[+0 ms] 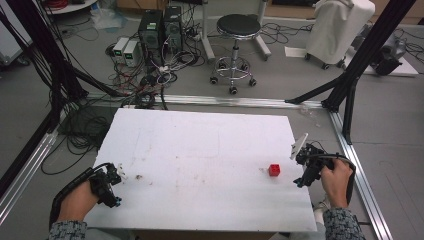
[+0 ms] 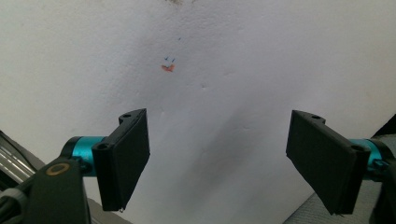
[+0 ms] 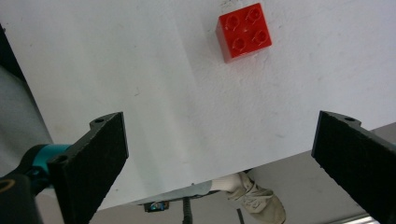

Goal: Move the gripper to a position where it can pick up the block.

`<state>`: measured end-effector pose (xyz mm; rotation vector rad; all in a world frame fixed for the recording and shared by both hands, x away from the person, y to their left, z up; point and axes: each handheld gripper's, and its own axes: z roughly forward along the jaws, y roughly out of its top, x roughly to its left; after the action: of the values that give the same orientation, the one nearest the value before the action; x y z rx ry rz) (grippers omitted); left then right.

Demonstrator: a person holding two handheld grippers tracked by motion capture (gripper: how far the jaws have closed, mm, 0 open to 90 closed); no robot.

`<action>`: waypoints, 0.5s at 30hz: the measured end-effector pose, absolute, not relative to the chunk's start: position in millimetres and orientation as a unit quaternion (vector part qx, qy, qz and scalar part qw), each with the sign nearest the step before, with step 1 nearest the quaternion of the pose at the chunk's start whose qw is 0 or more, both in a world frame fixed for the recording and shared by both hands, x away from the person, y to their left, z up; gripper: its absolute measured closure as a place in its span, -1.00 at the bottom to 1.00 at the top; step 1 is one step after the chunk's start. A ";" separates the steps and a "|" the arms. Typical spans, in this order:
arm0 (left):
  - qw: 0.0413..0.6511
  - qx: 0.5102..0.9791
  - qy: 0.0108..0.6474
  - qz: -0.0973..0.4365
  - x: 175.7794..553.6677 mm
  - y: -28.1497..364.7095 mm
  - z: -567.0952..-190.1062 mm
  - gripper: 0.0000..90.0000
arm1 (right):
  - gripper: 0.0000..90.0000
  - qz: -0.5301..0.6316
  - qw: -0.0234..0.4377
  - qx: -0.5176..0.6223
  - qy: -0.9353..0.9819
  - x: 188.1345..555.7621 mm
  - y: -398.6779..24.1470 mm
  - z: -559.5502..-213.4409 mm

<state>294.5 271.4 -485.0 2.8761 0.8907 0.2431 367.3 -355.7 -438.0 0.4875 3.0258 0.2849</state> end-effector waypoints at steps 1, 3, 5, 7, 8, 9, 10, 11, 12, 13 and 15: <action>0.060 0.951 0.294 0.079 294.6 271.3 -484.7 -0.52 | -0.94 0.094 0.032 0.156 0.983 368.6 -355.0 -437.5; 0.061 0.950 0.294 0.078 294.7 271.4 -484.9 -0.52 | -0.94 0.092 0.034 0.149 0.984 371.9 -352.7 -436.2; 0.061 0.950 0.294 0.079 294.6 271.3 -484.9 -0.52 | -0.94 0.090 0.033 0.141 0.985 375.2 -350.0 -436.1; 0.062 0.950 0.294 0.080 294.8 271.5 -485.5 -0.52 | -0.94 0.088 0.030 0.132 0.987 378.5 -347.2 -436.5; 0.061 0.951 0.294 0.079 295.0 271.7 -485.7 -0.52 | -0.94 0.086 0.029 0.128 0.988 379.9 -345.8 -436.7; 0.061 0.950 0.294 0.080 295.0 271.8 -486.0 -0.52 | -0.94 0.084 0.032 0.120 0.989 381.2 -344.3 -436.9; 0.062 0.950 0.296 0.079 294.9 271.9 -486.2 -0.52 | -0.94 0.080 0.033 0.114 0.990 382.6 -342.5 -437.4; 0.061 0.950 0.296 0.078 295.0 271.9 -486.3 -0.52 | -0.94 0.077 0.045 0.107 0.990 383.1 -340.5 -437.8; 0.061 0.950 0.296 0.076 295.1 271.9 -486.3 -0.52 | -0.94 0.075 0.049 0.103 0.991 384.6 -338.8 -437.6; 0.061 0.950 0.296 0.076 295.1 271.9 -486.3 -0.52 | -0.94 0.077 0.044 0.096 0.991 386.5 -337.4 -437.9; 0.061 0.950 0.296 0.078 294.7 271.4 -486.8 -0.52 | -0.94 0.077 0.040 0.086 0.993 390.3 -334.7 -439.0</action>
<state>294.7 271.4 -486.8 2.8737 0.8954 0.2349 390.3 -334.7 -439.0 0.2642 3.0413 0.2357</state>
